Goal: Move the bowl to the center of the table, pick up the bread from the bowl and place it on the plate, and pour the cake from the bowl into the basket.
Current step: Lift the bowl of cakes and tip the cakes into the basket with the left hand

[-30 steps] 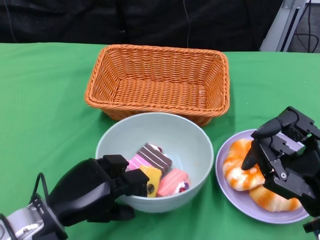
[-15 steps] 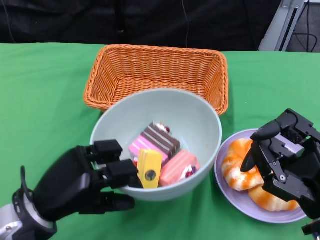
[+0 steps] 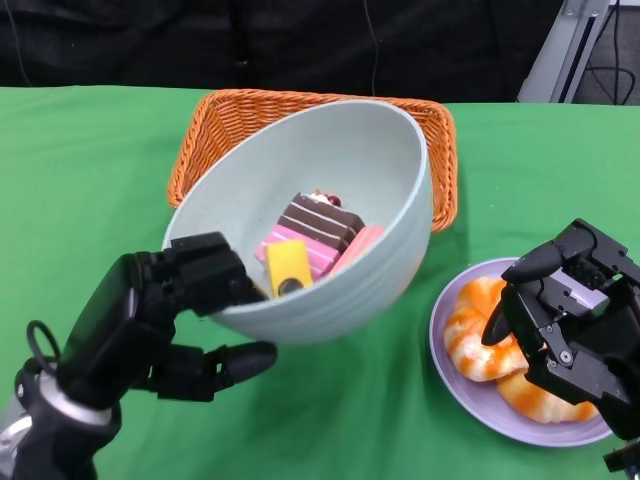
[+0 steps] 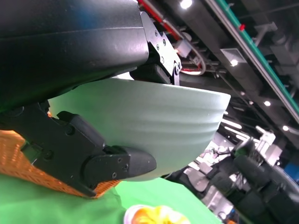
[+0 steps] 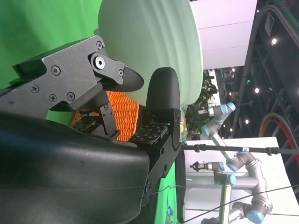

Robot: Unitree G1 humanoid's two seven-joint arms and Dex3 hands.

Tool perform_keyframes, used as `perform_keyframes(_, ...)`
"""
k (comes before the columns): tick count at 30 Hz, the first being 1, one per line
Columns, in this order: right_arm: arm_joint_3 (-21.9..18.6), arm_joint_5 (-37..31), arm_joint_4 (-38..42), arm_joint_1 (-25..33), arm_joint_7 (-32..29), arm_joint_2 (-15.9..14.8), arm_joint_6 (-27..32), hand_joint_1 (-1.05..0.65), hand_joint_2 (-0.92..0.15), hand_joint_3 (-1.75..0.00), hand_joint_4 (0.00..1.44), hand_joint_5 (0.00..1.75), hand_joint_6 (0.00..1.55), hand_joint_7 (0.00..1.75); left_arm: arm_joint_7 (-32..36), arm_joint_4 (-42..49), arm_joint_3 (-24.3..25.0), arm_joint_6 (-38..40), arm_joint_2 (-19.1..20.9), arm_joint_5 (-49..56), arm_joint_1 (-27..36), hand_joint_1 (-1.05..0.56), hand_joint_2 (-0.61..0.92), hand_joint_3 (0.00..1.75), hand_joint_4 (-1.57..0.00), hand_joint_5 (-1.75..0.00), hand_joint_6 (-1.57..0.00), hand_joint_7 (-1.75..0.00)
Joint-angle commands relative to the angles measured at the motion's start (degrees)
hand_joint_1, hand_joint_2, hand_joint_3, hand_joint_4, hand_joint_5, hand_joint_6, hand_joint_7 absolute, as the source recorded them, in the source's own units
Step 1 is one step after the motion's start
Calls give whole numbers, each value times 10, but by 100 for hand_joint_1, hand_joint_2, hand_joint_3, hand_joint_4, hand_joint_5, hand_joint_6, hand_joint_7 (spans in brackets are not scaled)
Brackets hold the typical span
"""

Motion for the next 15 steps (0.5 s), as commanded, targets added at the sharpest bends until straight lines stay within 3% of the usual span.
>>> perform_keyframes(1, 2, -6, 0, -1, -4, -2, -2, -15, -68, -80, 73, 160, 67, 124, -46, -9, 11, 26, -22, -78, -38, -25, 54, 115, -85, -175, -74, -157)
perform_keyframes(6, 4, -19, 4, -2, -8, -1, -6, -16, -67, -79, 72, 161, 67, 126, -95, 2, 37, 81, -57, -101, -73, -33, 69, 87, -88, -175, -71, -164)
perform_keyframes(15, 8, -23, 12, 0, -6, 3, -12, -15, -67, -83, 73, 162, 67, 126, -148, 39, 71, 163, -129, -140, -141, -33, 70, 85, -88, -175, -71, -160)
